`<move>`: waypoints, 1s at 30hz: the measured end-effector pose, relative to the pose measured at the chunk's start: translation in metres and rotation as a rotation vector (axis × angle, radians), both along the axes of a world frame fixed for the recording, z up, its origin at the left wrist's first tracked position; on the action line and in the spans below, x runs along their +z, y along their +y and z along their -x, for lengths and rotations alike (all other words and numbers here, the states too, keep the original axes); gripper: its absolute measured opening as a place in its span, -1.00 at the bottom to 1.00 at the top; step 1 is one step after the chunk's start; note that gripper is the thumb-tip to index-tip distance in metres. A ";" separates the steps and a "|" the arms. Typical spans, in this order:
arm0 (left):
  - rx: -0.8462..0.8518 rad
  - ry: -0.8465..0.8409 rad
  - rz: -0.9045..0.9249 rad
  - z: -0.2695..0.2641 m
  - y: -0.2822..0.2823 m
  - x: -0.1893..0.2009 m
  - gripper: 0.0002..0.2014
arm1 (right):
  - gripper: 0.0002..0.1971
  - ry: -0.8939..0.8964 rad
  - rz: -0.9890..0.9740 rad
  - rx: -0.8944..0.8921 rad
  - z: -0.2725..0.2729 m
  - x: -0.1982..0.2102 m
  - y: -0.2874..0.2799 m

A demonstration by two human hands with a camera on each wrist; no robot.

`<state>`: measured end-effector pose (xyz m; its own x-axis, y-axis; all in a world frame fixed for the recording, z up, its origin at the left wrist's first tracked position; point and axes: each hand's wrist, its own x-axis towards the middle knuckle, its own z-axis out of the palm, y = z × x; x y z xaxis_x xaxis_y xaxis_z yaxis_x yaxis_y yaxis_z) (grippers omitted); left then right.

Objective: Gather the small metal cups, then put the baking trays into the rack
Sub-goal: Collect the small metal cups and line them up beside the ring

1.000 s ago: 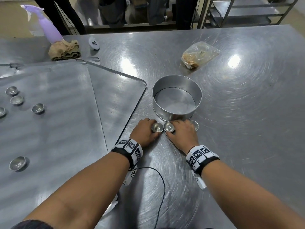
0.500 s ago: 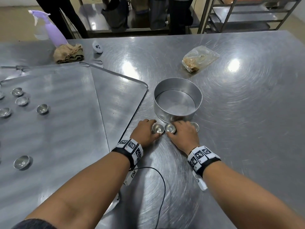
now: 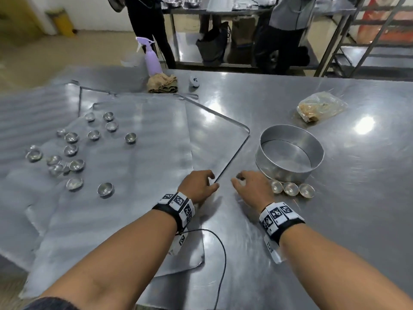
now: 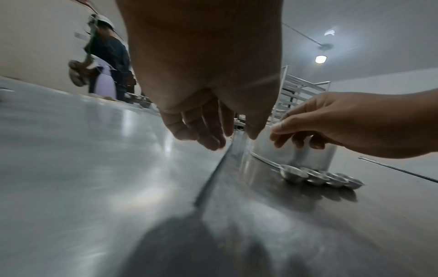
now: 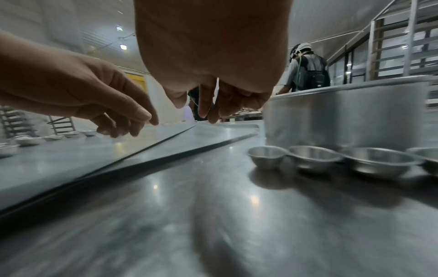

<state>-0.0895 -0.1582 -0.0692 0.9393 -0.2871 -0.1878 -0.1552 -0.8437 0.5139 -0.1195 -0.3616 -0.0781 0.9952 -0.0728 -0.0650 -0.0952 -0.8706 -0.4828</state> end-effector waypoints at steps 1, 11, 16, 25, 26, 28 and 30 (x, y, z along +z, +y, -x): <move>0.039 -0.004 -0.002 0.003 0.020 0.003 -0.66 | -0.62 0.005 -0.008 0.027 -0.003 0.001 0.016; 0.452 -0.018 0.020 0.042 0.228 0.010 -0.73 | -0.65 0.048 -0.053 0.327 -0.024 0.008 0.205; 0.612 -0.051 0.031 0.053 0.305 0.010 -0.72 | -0.62 0.107 -0.045 0.426 -0.031 0.003 0.284; 0.607 -0.003 -0.032 0.034 0.389 -0.003 -0.44 | -0.32 0.184 -0.082 0.505 -0.046 -0.009 0.359; 0.596 0.009 -0.025 0.029 0.393 -0.004 -0.41 | -0.29 0.190 -0.074 0.514 -0.048 -0.011 0.363; 0.577 0.027 -0.016 0.020 0.399 -0.005 -0.38 | -0.26 0.198 -0.053 0.530 -0.052 -0.012 0.370; 0.568 0.034 -0.012 0.013 0.402 -0.006 -0.39 | -0.24 0.208 -0.040 0.545 -0.056 -0.014 0.375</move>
<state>-0.1023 0.2438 -0.0756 0.9390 0.2633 -0.2211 0.3409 -0.7957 0.5007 -0.0637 0.0135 -0.0921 0.8545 0.4523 -0.2555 0.2644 -0.8021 -0.5355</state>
